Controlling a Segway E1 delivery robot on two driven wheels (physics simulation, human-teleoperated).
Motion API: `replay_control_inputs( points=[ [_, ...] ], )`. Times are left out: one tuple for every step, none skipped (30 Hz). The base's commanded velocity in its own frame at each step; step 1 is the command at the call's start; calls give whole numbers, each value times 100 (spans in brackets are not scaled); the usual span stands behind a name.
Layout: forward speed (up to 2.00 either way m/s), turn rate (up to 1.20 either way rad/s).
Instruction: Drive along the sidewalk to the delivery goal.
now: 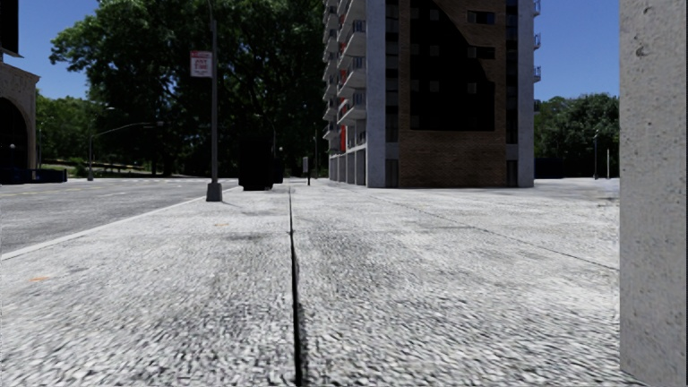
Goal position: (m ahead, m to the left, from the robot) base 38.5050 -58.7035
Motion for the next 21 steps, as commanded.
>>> replay_control_inputs(
  points=[
    [200,-47],
    [200,-47],
    [200,-47],
    [200,-47],
    [200,-47],
    [200,-47],
    [200,-47],
    [200,-47],
    [200,-47],
    [200,-47],
    [200,-47],
    [200,-47],
    [200,-47],
    [200,-47],
    [200,-47],
    [200,-47],
    [200,-47],
    [200,-47],
    [200,-47],
    [200,-47],
    [200,-47]
  ],
)
